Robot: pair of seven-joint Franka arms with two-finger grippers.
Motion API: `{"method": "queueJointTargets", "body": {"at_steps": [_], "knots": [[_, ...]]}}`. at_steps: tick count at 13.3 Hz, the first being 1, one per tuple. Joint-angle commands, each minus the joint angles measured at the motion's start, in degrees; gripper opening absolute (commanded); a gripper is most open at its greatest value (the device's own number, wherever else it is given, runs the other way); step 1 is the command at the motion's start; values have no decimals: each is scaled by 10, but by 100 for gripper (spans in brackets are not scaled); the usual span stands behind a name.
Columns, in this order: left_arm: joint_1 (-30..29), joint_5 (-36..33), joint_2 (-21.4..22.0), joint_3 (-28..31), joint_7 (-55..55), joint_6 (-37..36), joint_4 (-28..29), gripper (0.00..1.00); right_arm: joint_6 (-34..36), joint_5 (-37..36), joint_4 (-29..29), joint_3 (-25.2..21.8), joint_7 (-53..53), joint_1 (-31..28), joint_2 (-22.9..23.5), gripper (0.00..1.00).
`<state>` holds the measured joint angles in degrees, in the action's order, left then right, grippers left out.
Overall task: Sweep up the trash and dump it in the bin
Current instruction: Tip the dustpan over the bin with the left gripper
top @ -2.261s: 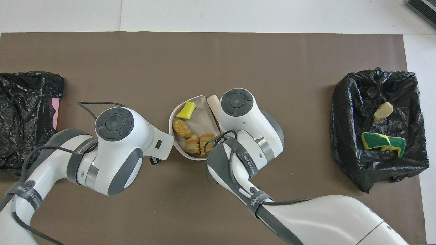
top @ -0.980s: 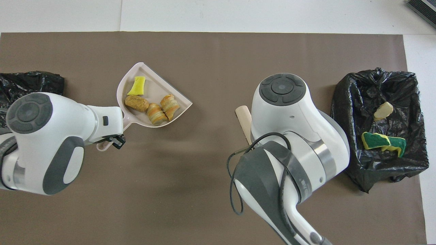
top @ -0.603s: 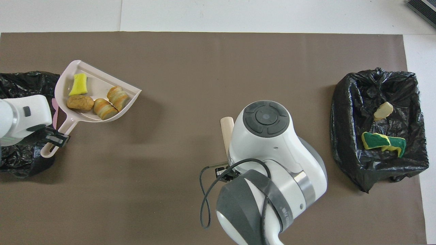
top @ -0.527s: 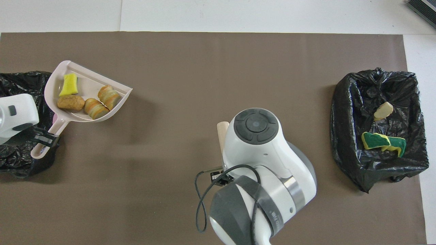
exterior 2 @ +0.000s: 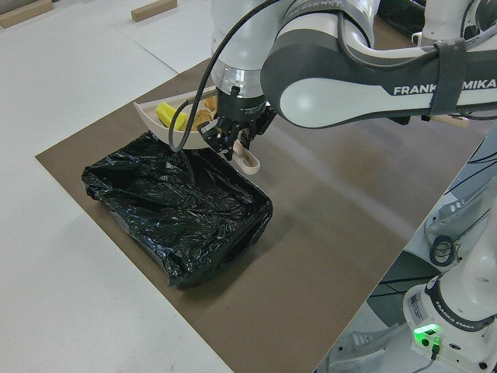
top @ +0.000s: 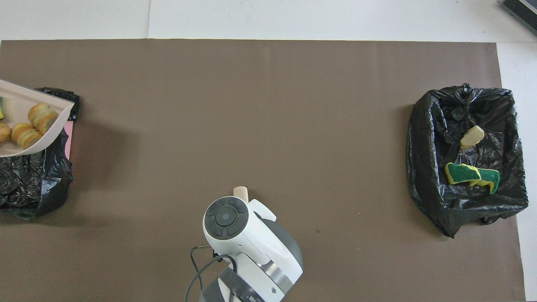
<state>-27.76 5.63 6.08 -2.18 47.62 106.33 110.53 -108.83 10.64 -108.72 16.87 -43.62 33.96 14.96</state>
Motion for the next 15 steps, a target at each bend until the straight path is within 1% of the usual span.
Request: {"method": "queueJointTargets", "body": {"at_steps": [1, 2, 3, 4, 5, 6, 7, 8, 10, 11, 13, 15], "knots": [[-57, -14, -31, 0, 89, 14, -47, 0, -51, 17, -52, 1, -15, 4, -28, 0], [-76, -40, -60, 0, 130, 19, -78, 0, -82, 31, -72, 1, -24, 16, -34, 0], [-82, -74, -82, 0, 151, 18, -115, 0, -88, 36, -80, 1, -25, 18, -40, 0], [-83, -125, -106, 0, 172, 15, -151, 0, -89, 37, -88, 1, -25, 18, -42, 0], [-82, -171, -115, 0, 200, 18, -169, 0, -91, 37, -91, 1, -25, 18, -45, 0], [-80, -205, -118, -1, 220, 21, -170, 0, -91, 37, -91, 1, -24, 18, -45, 8], [-73, -223, -118, -1, 220, 20, -166, 0, -90, 36, -88, 1, -26, 18, -43, 46], [-70, -243, -119, -3, 222, 16, -161, 0, -83, 36, -79, 0, -28, 17, -40, 99], [-28, -339, -119, -4, 222, 10, -160, 0, -54, 26, -43, -2, -28, 13, -28, 100], [-19, -362, -119, -4, 223, 4, -160, 0, -36, 24, -28, -4, -27, 8, -28, 100], [13, -404, -118, -4, 223, -29, -160, 0, 7, 6, 10, -4, -18, -25, -31, 100], [43, -454, -118, -4, 223, -46, -161, 0, 52, 2, 53, -3, -11, -60, -34, 100]]}}
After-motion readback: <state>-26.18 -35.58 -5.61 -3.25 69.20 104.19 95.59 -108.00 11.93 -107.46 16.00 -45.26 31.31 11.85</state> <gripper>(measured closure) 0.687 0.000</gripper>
